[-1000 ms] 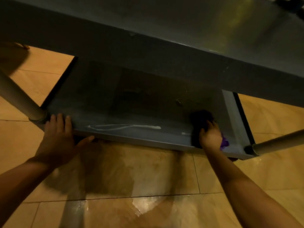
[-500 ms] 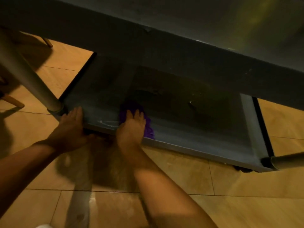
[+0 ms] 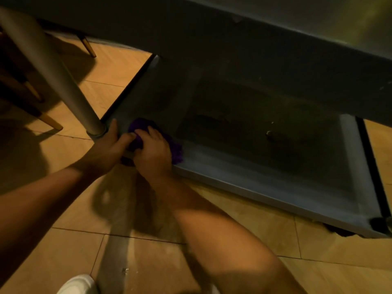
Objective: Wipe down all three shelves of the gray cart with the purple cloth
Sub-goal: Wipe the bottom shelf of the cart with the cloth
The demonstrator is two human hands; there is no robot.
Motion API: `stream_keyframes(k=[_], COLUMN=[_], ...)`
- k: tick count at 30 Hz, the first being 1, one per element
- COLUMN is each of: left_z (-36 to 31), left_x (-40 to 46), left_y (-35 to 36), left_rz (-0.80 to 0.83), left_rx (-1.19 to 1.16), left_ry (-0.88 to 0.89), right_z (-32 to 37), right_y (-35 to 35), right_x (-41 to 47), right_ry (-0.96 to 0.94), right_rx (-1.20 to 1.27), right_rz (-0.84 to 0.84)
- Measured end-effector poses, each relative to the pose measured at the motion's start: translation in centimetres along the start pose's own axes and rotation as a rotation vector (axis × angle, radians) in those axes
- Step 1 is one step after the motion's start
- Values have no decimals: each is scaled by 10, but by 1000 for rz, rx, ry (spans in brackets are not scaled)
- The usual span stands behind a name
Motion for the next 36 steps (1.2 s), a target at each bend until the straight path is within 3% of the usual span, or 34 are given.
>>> stream_keyframes(k=[5, 13, 19, 22, 24, 29, 32, 36], left_z=[3, -5, -5, -1, 6, 7, -3, -16], left_x=[-5, -8, -13, -25, -33, -32, -19, 5], left_y=[9, 15, 12, 6, 0, -10, -9, 1], left_rz=[-45, -51, -54, -74, -117, -152, -209, -203], left_rx=[-85, 114, 38, 201, 427, 793, 857, 799], left_ry=[-15, -76, -34, 77, 145, 286, 387, 371], right_z=[-14, -45, -93, -93, -85, -10, 28, 8], right_y=[-34, -91, -155, -172, -164, -83, -27, 3], right_x=[6, -8, -34, -17, 8, 82, 120, 143], right_ry=[-74, -36, 197, 353, 328, 104, -56, -86], right_rx=[-65, -260, -455, -244, -194, -201, -292, -603], right_rz=[151, 383, 383, 143, -43, -143, -112, 38])
Point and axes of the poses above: each hand's wrist, its own x-axis towards the middle knuckle, its own y-axis out of the palm, z = x × y, the point moved 1 cm from there along x, towards the middle knuckle, and after that the axes turned 7 degrees about z, right-handed, at the moved point
